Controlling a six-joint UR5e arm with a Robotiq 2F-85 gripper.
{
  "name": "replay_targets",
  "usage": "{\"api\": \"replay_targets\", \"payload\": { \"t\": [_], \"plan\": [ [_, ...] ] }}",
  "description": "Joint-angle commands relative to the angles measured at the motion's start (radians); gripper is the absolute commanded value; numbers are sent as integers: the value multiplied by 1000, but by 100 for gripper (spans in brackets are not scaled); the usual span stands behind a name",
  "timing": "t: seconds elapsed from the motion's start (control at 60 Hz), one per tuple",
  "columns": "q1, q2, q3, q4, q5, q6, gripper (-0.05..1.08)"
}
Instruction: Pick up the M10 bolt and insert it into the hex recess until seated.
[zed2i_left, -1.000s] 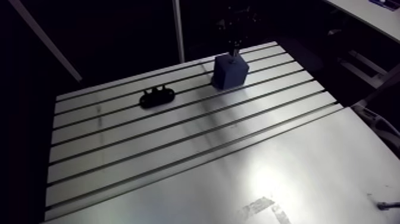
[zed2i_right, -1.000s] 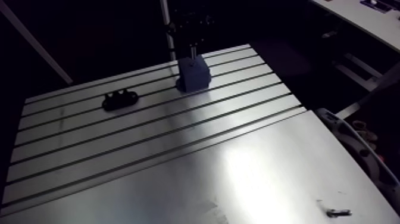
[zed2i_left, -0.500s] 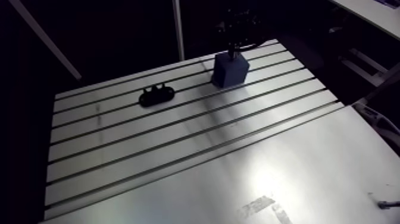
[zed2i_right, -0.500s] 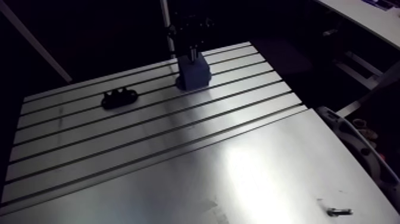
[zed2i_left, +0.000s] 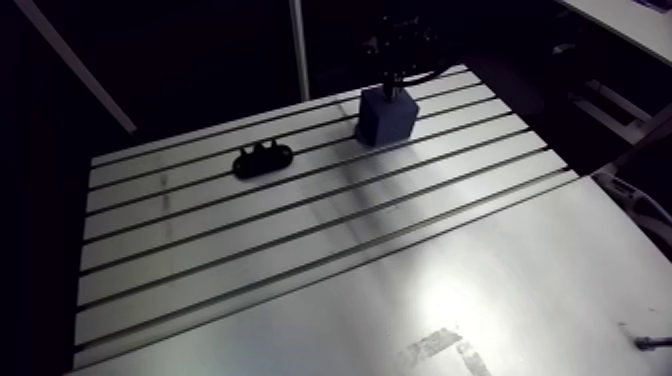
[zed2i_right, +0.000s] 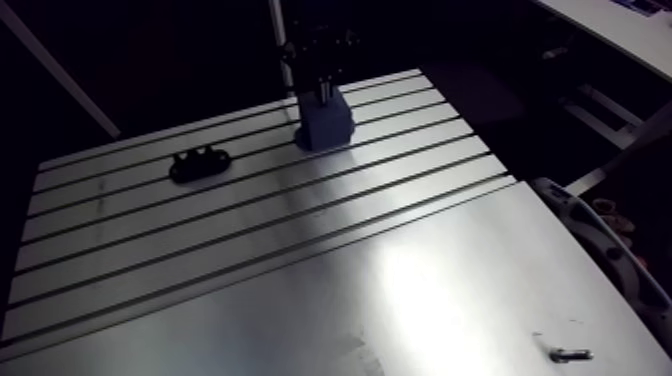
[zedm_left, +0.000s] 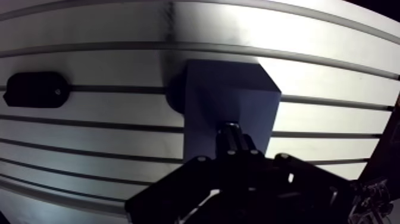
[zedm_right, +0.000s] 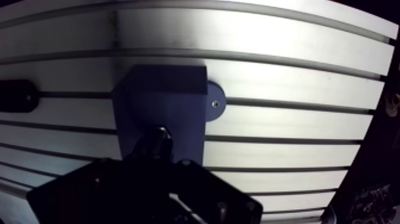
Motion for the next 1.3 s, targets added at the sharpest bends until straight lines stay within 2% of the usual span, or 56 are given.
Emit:
{"api": "replay_targets", "payload": {
  "t": [0.017, 1.3],
  "plan": [
    [0, 0, -1, 0, 0, -1, 104],
    [-2, 8, -1, 0, 2, -3, 104]
  ]
}}
